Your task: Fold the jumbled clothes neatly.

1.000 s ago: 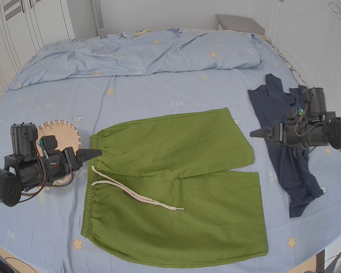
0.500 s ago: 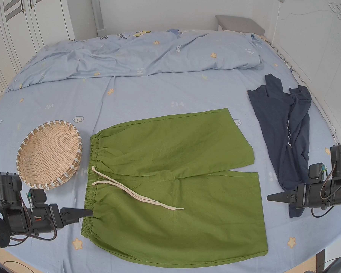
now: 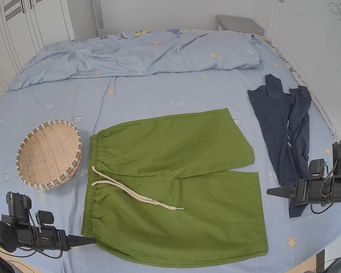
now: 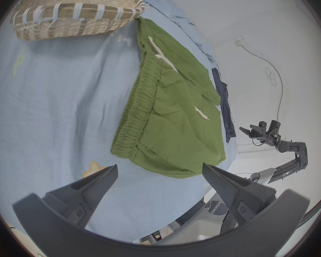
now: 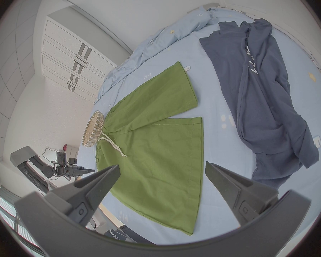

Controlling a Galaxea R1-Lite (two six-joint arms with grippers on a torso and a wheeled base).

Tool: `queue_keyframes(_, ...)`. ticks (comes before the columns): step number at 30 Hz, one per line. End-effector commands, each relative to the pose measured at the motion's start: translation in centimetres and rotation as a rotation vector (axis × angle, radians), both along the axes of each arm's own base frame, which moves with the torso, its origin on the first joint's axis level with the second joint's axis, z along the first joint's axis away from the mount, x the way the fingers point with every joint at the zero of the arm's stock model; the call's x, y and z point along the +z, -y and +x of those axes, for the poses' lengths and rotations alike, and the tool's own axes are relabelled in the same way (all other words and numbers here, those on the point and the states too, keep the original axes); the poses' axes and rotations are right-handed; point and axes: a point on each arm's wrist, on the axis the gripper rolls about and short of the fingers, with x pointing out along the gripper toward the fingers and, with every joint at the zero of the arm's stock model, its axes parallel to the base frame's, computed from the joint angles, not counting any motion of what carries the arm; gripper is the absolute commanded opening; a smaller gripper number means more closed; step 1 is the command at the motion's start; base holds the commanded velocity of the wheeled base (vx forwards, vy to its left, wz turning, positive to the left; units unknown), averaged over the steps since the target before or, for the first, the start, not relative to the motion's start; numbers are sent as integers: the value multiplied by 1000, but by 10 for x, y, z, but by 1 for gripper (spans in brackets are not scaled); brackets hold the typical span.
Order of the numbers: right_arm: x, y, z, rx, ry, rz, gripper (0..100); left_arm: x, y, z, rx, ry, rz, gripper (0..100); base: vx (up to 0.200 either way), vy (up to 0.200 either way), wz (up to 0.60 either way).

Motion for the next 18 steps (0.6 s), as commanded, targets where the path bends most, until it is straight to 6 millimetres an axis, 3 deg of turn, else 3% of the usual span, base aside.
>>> queue_keyframes(1,-1,-1,3,2,-4,-1,100,-14,-5,6,22,-69,-12,100,0,0,0)
queue_keyframes(10,1,0,4,-3,7,0,100,-29,-6,22,18,-50,-11,100,0,0,0)
queue_keyframes(18,1,0,5,-8,19,6,100,-34,-5,26,13,-34,-10,100,0,0,0)
